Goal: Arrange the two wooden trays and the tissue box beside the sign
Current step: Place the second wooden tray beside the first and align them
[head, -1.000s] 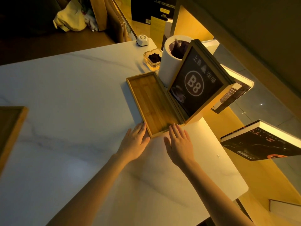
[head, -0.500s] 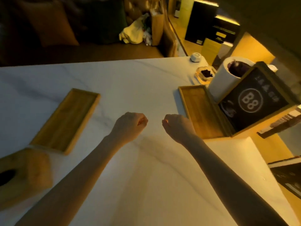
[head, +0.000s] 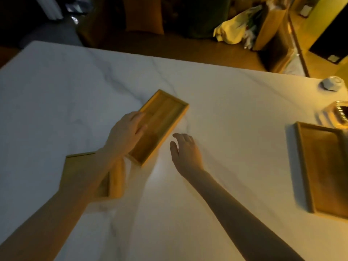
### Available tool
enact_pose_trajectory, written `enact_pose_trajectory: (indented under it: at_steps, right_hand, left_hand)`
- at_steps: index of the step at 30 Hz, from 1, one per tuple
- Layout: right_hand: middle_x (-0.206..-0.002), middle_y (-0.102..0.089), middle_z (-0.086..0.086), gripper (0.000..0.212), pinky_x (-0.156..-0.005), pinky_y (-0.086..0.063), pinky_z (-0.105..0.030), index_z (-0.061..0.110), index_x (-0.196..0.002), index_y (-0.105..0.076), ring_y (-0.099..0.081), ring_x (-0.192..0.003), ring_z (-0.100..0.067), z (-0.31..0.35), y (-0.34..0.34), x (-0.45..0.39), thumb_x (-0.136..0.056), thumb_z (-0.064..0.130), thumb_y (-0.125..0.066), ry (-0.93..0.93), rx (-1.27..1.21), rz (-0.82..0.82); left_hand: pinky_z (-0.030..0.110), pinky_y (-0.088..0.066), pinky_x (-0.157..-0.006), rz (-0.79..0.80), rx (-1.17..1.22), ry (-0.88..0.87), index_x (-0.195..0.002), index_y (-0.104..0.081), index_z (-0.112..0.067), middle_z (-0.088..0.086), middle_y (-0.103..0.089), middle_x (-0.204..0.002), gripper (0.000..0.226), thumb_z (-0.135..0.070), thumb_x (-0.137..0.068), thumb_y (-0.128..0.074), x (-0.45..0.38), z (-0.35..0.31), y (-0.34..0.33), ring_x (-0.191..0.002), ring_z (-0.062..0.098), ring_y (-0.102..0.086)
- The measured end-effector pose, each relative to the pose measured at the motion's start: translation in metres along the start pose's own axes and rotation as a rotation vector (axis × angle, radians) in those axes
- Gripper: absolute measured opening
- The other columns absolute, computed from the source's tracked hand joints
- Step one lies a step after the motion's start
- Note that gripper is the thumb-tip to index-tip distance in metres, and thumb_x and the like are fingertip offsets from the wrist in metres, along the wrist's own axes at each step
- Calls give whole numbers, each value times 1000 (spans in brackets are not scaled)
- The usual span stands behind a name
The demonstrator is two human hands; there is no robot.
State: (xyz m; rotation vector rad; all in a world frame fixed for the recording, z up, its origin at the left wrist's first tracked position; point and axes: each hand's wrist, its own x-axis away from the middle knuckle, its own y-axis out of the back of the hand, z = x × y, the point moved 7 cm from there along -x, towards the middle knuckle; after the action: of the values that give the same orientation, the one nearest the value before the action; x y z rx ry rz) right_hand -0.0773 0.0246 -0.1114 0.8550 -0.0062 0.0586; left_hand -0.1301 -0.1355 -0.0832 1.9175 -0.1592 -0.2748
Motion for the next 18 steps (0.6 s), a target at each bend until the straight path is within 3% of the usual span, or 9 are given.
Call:
enact_pose_trajectory:
  at_steps: [4, 6, 8, 11, 14, 16, 18]
  right_hand:
    - [-153, -19, -8, 55, -114, -10, -37, 10, -141, -16, -12, -141, -25, -11, -44, -11, -95, 36, -30, -52, 138, 99]
    - [-156, -1, -7, 61, -110, 4, -36, 13, -142, -6, 3, -142, -24, -21, -61, -11, -94, 45, -24, -79, 225, 156]
    - [-155, 8, -7, 65, -108, 10, -36, 12, -142, -1, 12, -141, -23, -27, -78, -10, -93, 50, -20, -119, 237, 228]
    - [-155, 11, -4, 68, -107, 16, -35, 13, -142, 3, 17, -139, -18, -28, -96, -9, -91, 53, -17, -138, 149, 315]
    - [-155, 13, 0, 68, -107, 19, -36, 17, -142, 6, 20, -138, -14, -26, -103, -9, -90, 55, -16, -140, 72, 342]
    - [-155, 13, 0, 68, -107, 19, -36, 18, -142, 5, 20, -138, -13, -25, -107, -12, -90, 53, -20, -183, -40, 356]
    - [-155, 11, 0, 68, -109, 17, -37, 21, -143, 2, 18, -140, -13, -24, -106, -18, -88, 50, -26, -229, -171, 353]
  left_hand:
    - [47, -28, -109, 144, -193, 82, -137, -27, -8, 15, -30, -148, 52, -31, -92, -40, -7, 50, -22, -136, 30, -29]
    - [49, -23, -111, 275, -257, 159, -139, -23, -9, 13, -22, -152, 54, -34, -92, -37, -9, 73, -39, -139, 30, -21]
    - [50, -27, -108, 380, -249, 244, -135, -29, -6, 18, -26, -148, 52, -34, -92, -39, -10, 91, -52, -136, 34, -26]
    - [43, -41, -86, 382, 29, 435, -101, -53, 1, 23, -48, -119, 32, -27, -88, -46, -13, 105, -60, -100, 32, -50]
    - [42, -43, -77, 329, 226, 583, -73, -52, -2, 25, -48, -111, 24, -21, -87, -48, -15, 108, -64, -86, 34, -51]
    - [39, -44, -66, 299, 296, 631, -66, -51, 0, 26, -50, -96, 26, -16, -87, -47, -17, 106, -65, -72, 31, -51]
    - [30, -37, -54, 307, 327, 634, -73, -58, 5, 21, -51, -80, 25, -12, -87, -46, -19, 99, -64, -58, 23, -45]
